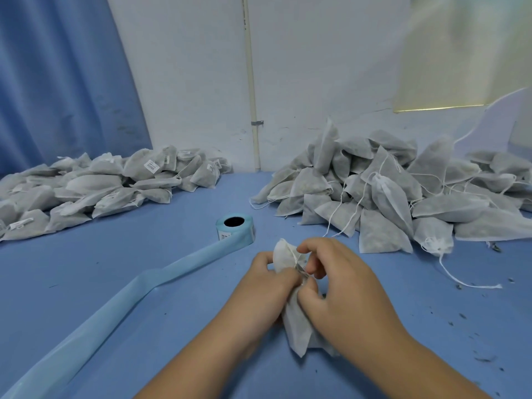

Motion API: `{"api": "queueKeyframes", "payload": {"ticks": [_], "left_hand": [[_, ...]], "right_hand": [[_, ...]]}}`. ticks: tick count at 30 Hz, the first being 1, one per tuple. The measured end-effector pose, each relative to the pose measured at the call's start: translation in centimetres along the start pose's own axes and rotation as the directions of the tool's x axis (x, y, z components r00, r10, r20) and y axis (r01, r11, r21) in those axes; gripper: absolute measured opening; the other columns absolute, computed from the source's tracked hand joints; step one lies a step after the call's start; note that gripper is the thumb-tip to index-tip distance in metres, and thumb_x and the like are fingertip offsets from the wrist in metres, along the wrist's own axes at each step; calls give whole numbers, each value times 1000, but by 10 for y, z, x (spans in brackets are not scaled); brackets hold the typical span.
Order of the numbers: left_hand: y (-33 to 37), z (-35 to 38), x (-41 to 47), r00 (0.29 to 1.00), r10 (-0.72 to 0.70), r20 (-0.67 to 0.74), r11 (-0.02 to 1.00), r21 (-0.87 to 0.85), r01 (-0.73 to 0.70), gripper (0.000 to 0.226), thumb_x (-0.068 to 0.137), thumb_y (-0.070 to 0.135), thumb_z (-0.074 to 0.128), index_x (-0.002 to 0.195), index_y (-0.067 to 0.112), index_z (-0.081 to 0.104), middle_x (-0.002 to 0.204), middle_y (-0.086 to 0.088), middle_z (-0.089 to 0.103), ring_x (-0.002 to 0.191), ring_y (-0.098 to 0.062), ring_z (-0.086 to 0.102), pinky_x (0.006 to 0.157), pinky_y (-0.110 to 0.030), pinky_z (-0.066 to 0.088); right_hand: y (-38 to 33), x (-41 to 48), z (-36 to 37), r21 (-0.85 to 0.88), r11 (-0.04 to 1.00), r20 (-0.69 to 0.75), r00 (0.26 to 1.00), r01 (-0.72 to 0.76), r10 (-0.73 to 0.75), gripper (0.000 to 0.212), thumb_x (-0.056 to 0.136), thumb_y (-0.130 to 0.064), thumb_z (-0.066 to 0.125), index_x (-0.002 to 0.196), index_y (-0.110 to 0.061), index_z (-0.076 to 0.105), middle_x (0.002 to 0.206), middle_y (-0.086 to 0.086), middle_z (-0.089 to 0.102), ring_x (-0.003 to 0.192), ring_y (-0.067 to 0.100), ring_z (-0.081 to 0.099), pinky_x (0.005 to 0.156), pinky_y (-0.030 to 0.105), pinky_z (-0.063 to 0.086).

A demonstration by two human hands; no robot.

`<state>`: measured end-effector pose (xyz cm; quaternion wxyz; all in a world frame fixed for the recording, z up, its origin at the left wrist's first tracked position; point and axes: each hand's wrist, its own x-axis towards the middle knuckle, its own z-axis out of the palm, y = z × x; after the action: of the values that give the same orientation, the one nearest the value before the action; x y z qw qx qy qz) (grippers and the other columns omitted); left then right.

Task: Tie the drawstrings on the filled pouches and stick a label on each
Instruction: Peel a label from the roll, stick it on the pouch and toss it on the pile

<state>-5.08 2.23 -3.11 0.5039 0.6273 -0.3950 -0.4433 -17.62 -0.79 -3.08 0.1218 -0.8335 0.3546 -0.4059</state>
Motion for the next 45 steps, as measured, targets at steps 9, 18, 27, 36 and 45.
{"api": "queueKeyframes", "payload": {"ticks": [9, 18, 27, 36, 45], "left_hand": [[1, -4, -2, 999, 10, 41, 1000, 14, -10, 46, 61, 29, 57, 107, 33, 59, 101, -13, 74, 101, -35, 69, 97, -59, 48], [-2, -7, 1, 998, 58, -30, 998, 34, -57, 40, 64, 28, 56, 104, 30, 63, 97, -2, 74, 94, -22, 71, 95, -51, 53], [1, -15, 0, 987, 139, 81, 968, -220, -118, 34, 89, 15, 69, 120, 7, 59, 110, -14, 72, 105, -31, 68, 97, -46, 52], [-2, -11, -6, 930, 210, 300, 976, -113, -184, 46, 77, 5, 67, 122, 7, 59, 122, -23, 64, 111, -32, 64, 102, -49, 47], [3, -26, -4, 927, 98, 362, 995, -33, -92, 45, 72, 15, 76, 116, 8, 67, 115, -14, 71, 109, -31, 67, 104, -48, 47]], "right_hand": [[7, 1, 3, 14, 1000, 76, 997, -24, 23, 38, 79, -12, 59, 111, -32, 54, 87, -20, 50, 85, 2, 49, 73, 19, 42], [10, 4, -11, 183, 982, 223, 970, 52, -93, 39, 75, -8, 65, 109, -28, 63, 93, -18, 64, 94, -1, 55, 78, 7, 38], [9, 8, -10, 583, 774, 183, 968, -247, 171, 26, 84, -16, 69, 103, -32, 63, 85, -13, 71, 76, 16, 63, 72, 21, 50], [22, 14, -17, 638, 575, 437, 855, -513, 278, 29, 60, -38, 79, 80, -19, 75, 81, 9, 74, 70, 17, 68, 66, 28, 53], [20, 12, -6, 686, 507, 368, 850, -521, 376, 42, 56, -52, 76, 71, -13, 73, 70, 8, 71, 60, 16, 63, 57, 28, 50]]}}
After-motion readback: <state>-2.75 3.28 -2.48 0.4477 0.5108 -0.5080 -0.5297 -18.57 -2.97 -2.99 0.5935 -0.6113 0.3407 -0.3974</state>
